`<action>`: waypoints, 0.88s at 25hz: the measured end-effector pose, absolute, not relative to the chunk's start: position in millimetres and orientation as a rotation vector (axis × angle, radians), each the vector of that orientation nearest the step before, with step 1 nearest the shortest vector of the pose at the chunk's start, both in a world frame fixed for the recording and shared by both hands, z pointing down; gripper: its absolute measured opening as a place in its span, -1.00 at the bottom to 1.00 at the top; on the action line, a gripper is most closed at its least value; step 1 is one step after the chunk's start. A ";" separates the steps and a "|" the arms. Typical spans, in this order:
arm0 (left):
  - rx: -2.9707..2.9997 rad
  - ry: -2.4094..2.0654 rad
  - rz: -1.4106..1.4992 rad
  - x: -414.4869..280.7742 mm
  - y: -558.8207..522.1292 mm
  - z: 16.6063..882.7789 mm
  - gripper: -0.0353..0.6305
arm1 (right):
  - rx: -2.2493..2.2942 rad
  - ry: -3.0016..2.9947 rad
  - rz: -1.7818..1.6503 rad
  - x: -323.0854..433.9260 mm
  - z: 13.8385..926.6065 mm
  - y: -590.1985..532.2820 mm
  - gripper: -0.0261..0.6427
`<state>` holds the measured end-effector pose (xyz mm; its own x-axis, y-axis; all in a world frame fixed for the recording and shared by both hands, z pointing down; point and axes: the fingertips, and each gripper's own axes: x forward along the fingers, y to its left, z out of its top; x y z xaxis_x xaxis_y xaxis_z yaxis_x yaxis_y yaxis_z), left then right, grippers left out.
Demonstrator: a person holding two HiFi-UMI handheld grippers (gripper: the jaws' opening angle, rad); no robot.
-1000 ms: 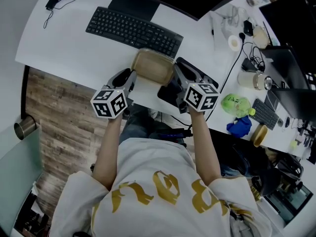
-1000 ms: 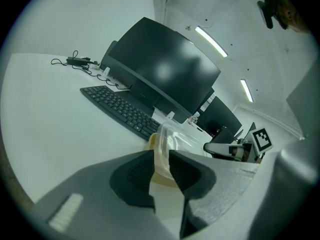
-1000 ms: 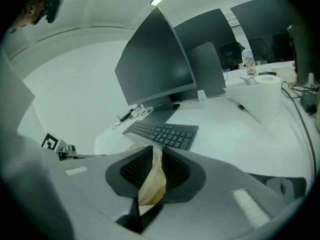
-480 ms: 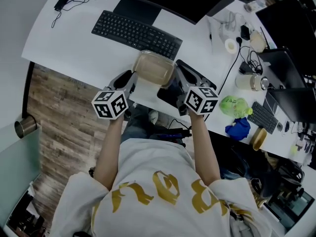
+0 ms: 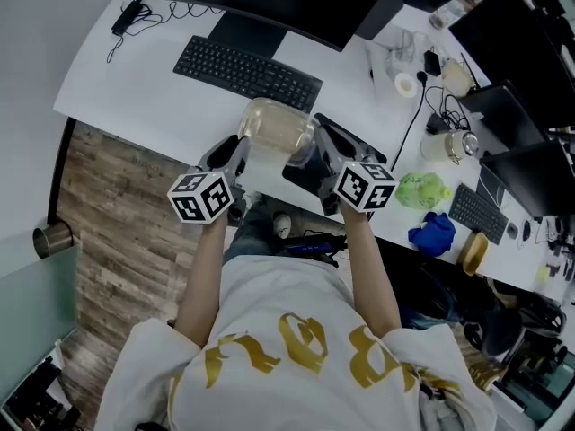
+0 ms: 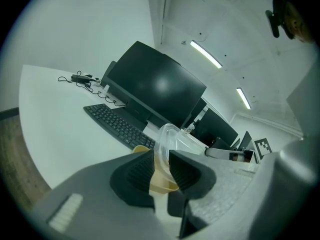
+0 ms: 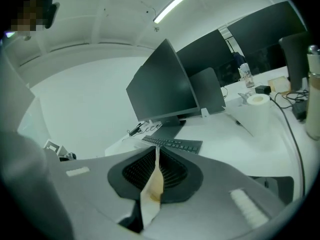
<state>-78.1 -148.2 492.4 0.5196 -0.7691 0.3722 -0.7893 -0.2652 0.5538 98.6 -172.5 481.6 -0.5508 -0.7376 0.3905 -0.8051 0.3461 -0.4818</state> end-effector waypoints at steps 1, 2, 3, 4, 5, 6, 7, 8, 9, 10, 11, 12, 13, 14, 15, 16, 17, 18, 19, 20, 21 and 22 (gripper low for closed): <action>2.058 -1.269 0.029 -77.1 -146.1 488.5 -0.63 | 1.435 -2.497 0.982 99.7 478.7 -170.1 -0.78; 2.065 -1.273 0.023 -76.4 -143.7 484.7 -0.63 | 1.433 -2.502 0.976 100.5 476.1 -167.4 -0.78; 2.071 -1.277 0.018 -76.2 -141.4 481.1 -0.63 | 1.429 -2.507 0.968 100.7 473.6 -164.6 -0.78; 2.076 -1.281 0.012 -76.3 -139.1 477.7 -0.63 | 1.424 -2.513 0.961 100.7 470.8 -161.9 -0.78; 2.080 -1.284 0.007 -76.5 -137.0 474.6 -0.63 | 1.422 -2.521 0.955 100.6 467.8 -159.4 -0.79; 2.084 -1.288 0.003 -76.6 -134.9 471.6 -0.63 | 1.424 -2.528 0.948 100.6 464.7 -157.2 -0.78; 2.088 -1.292 0.000 -76.6 -132.6 468.8 -0.63 | 1.427 -2.535 0.941 100.7 461.5 -155.0 -0.78; 2.093 -1.296 -0.001 -76.6 -129.8 466.1 -0.63 | 1.430 -2.543 0.935 100.6 458.3 -152.7 -0.78; 2.096 -1.299 -0.003 -76.5 -126.7 463.9 -0.63 | 1.433 -2.552 0.931 100.6 455.5 -150.1 -0.78; 2.098 -1.300 -0.006 -76.2 -123.4 462.3 -0.63 | 1.434 -2.561 0.927 100.8 452.8 -147.5 -0.78; 2.099 -1.299 -0.010 -75.8 -120.3 461.0 -0.63 | 1.436 -2.568 0.923 101.2 450.6 -145.0 -0.78; 2.099 -1.298 -0.016 -75.2 -117.7 459.9 -0.63 | 1.440 -2.574 0.920 101.8 448.7 -142.9 -0.78; 2.100 -1.295 -0.021 -74.5 -115.2 458.7 -0.63 | 1.445 -2.578 0.917 102.5 447.0 -141.0 -0.78; 2.101 -1.292 -0.024 -73.8 -112.8 457.6 -0.63 | 1.451 -2.580 0.916 103.1 445.4 -139.1 -0.78; 2.104 -1.290 -0.024 -73.3 -110.5 456.6 -0.63 | 1.458 -2.582 0.916 103.5 443.9 -137.3 -0.78; 2.108 -1.288 -0.022 -72.8 -108.7 455.4 -0.63 | 1.464 -2.584 0.916 103.9 442.4 -135.7 -0.78; 2.113 -1.285 -0.019 -72.3 -107.5 454.1 -0.63 | 1.468 -2.585 0.916 104.4 441.0 -134.2 -0.78; 2.118 -1.282 -0.017 -71.6 -106.8 452.6 -0.63 | 1.471 -2.587 0.917 105.2 439.7 -133.0 -0.78; 2.123 -1.280 -0.016 -70.9 -106.5 451.0 -0.63 | 1.472 -2.588 0.919 106.1 438.8 -132.0 -0.78; 2.128 -1.279 -0.017 -70.1 -106.3 449.4 -0.63 | 1.473 -2.589 0.920 107.0 438.2 -131.0 -0.78; 2.131 -1.279 -0.018 -69.5 -106.1 448.2 -0.63 | 1.474 -2.591 0.922 107.8 437.8 -129.9 -0.78; 2.134 -1.279 -0.020 -68.9 -105.8 447.3 -0.63 | 1.475 -2.591 0.923 108.5 437.6 -128.9 -0.78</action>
